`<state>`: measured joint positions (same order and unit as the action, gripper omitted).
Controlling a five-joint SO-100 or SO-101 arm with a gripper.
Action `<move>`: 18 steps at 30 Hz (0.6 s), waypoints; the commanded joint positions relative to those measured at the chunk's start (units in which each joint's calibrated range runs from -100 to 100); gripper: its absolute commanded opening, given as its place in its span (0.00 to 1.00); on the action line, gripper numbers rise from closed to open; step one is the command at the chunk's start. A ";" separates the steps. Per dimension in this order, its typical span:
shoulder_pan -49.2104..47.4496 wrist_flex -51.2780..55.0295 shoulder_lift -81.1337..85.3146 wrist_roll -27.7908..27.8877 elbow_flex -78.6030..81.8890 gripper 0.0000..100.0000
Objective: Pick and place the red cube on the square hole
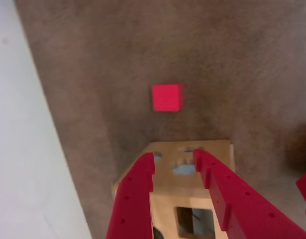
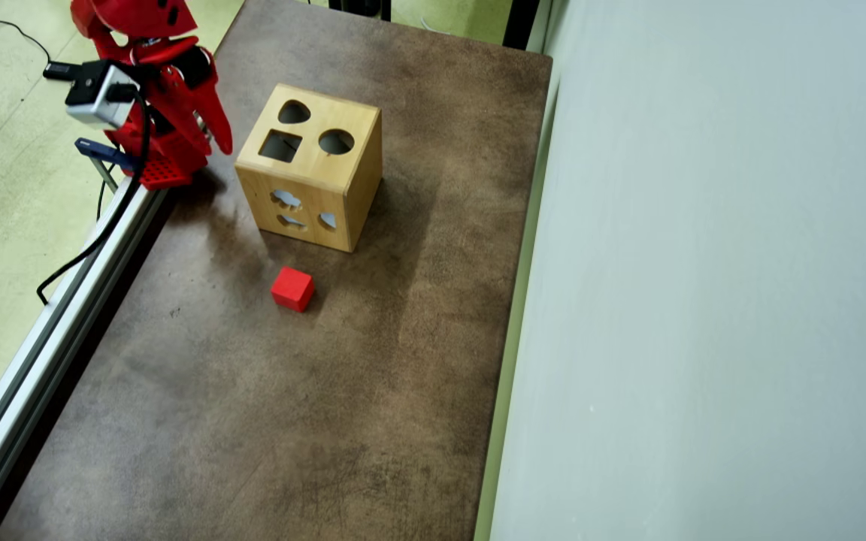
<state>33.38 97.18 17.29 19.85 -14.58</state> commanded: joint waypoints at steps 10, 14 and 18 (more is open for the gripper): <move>1.46 -1.52 -13.34 4.00 -1.88 0.13; 1.39 -8.43 -16.23 4.30 -1.70 0.13; -0.32 -12.70 -20.47 4.40 -1.70 0.13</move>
<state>35.11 87.73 -1.53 23.81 -14.49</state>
